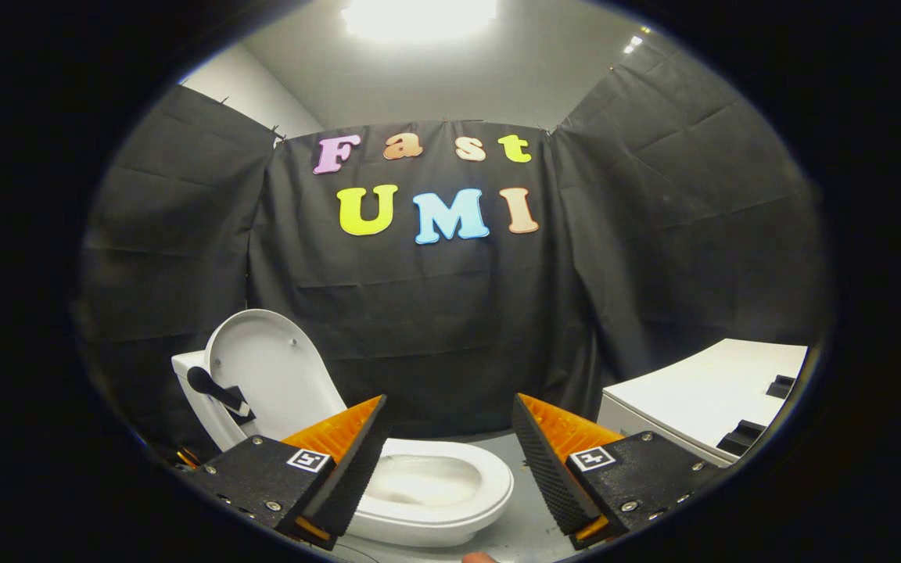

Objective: Open the toilet lid.

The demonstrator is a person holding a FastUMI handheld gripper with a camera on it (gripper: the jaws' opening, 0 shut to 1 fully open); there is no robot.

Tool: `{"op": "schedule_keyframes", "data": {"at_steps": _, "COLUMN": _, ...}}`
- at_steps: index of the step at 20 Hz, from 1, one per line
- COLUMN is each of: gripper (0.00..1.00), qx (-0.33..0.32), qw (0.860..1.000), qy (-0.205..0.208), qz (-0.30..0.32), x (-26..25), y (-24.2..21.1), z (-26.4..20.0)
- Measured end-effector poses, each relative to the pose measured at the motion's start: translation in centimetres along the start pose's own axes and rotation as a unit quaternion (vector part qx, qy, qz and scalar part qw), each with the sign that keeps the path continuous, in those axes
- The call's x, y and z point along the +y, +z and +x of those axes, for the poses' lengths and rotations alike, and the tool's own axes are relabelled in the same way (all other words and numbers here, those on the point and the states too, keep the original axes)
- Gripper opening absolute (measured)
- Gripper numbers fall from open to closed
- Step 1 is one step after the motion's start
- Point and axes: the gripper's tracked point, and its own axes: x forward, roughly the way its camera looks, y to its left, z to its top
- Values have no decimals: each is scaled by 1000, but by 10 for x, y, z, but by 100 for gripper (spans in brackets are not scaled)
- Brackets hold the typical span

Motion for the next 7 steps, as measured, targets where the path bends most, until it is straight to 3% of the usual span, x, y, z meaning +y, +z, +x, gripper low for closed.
{"op": "schedule_keyframes", "data": {"at_steps": 7, "gripper": 95, "qx": -1, "qw": 1000, "qy": 1, "qz": -6, "x": 0, "y": -1, "z": -1}}
